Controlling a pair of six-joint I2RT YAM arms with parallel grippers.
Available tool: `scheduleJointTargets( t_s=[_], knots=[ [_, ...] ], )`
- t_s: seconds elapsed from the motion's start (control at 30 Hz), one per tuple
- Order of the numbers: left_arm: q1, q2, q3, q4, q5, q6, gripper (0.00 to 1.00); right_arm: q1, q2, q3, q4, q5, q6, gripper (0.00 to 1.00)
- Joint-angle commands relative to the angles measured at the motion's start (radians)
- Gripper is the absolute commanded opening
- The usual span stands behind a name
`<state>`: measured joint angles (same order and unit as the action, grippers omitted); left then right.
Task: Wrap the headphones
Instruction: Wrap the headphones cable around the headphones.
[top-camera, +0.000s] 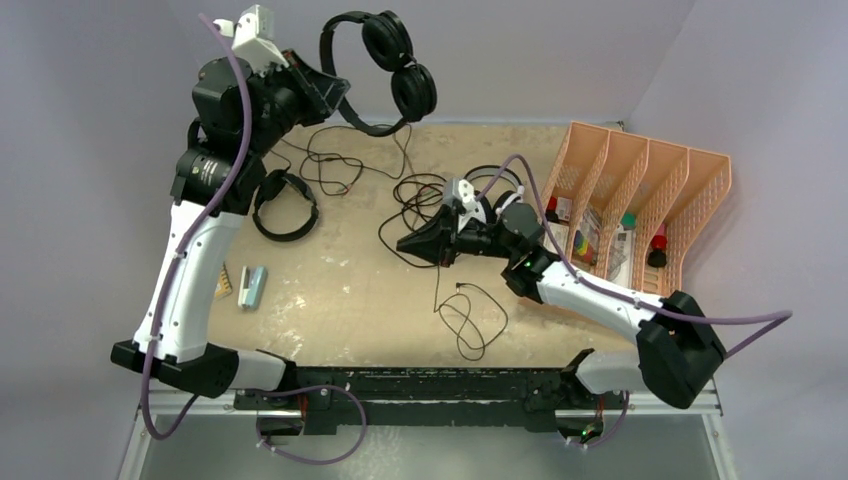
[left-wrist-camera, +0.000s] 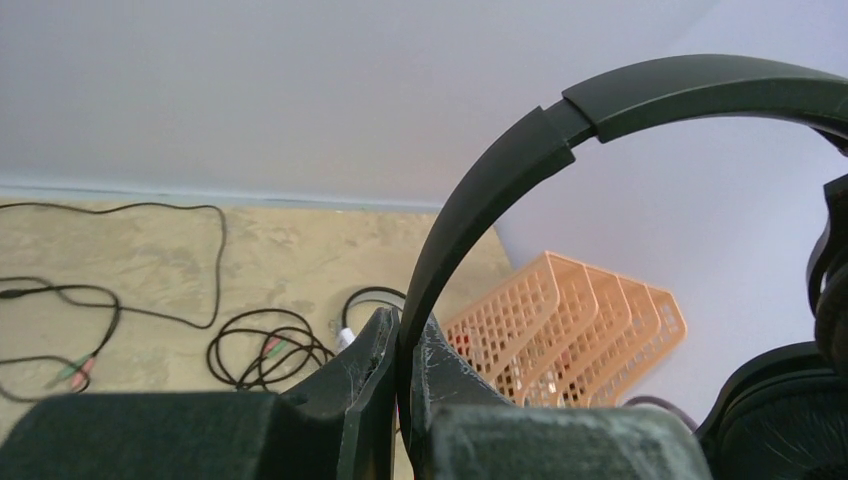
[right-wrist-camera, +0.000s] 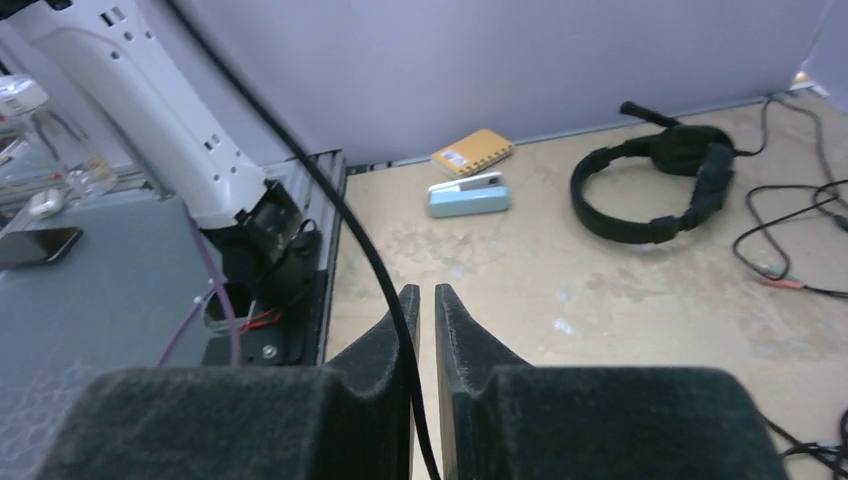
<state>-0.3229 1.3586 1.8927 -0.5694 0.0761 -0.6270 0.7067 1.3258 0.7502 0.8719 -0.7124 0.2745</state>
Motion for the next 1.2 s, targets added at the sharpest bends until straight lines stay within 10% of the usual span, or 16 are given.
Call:
scheduleJointTargets(
  t_s=[0.0, 0.43, 0.73, 1.17],
  knots=[
    [0.008, 0.012, -0.011, 0.206, 0.225, 0.035, 0.00, 0.018, -0.015, 0.083, -0.291, -0.049, -0.037, 0.11],
    [-0.005, -0.169, -0.305, 0.188, 0.588, 0.233, 0.00, -0.232, -0.044, 0.325, -0.905, 0.139, -0.107, 0.01],
    [-0.182, -0.196, -0.421, -0.104, 0.128, 0.499, 0.00, -0.295, 0.086, 0.657, -1.325, 0.220, -0.134, 0.00],
    [-0.436, -0.233, -0.618, -0.078, -0.618, 0.679, 0.00, -0.303, 0.269, 0.899, -1.574, -0.013, -0.147, 0.00]
  ],
)
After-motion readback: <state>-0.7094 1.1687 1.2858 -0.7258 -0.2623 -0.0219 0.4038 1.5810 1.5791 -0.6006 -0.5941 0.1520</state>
